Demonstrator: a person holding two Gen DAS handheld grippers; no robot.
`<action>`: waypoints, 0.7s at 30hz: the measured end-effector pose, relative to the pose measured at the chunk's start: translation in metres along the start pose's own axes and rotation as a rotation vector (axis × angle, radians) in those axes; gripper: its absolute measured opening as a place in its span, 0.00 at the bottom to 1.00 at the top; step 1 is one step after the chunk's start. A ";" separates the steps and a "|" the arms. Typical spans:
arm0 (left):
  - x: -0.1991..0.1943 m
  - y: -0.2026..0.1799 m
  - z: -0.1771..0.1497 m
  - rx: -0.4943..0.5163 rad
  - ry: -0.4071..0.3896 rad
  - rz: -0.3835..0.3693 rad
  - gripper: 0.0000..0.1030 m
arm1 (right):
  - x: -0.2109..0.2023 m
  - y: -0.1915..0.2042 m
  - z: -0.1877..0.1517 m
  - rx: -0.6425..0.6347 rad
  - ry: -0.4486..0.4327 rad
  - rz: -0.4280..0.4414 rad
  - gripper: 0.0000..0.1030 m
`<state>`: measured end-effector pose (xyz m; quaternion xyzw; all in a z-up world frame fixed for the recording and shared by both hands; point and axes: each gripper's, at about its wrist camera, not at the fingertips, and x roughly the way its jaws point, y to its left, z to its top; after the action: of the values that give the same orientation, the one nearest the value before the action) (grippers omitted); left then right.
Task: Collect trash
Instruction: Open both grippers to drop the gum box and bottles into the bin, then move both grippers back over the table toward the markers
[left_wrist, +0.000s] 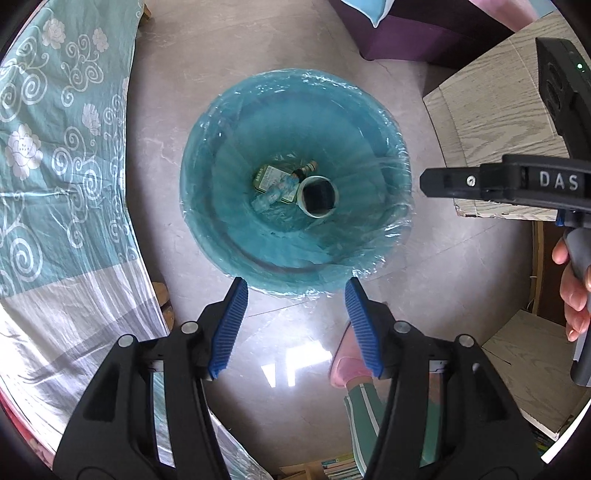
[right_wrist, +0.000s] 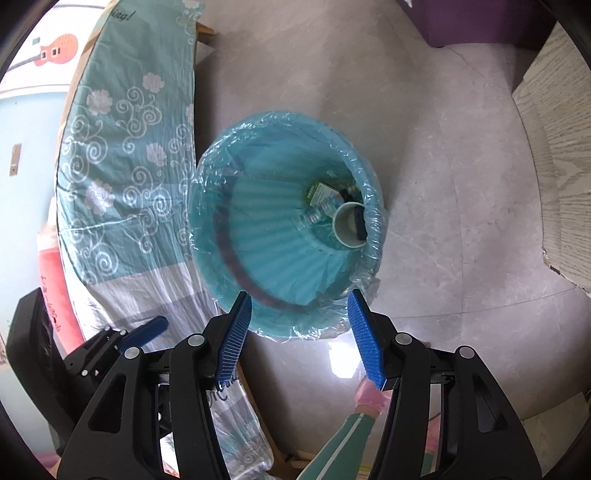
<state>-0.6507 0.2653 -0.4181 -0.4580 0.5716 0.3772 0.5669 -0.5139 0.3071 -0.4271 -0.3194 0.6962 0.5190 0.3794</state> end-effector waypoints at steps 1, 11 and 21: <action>-0.001 -0.002 0.000 0.000 0.000 0.001 0.51 | -0.003 0.000 -0.001 -0.001 -0.004 0.004 0.54; -0.050 -0.012 -0.016 -0.051 -0.049 -0.043 0.51 | -0.077 0.018 -0.025 -0.046 -0.092 0.084 0.58; -0.151 -0.045 -0.043 0.052 -0.117 0.001 0.52 | -0.223 0.077 -0.089 -0.169 -0.249 0.168 0.64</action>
<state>-0.6303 0.2257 -0.2610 -0.4199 0.5474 0.3888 0.6107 -0.4821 0.2527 -0.1829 -0.2240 0.6218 0.6412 0.3899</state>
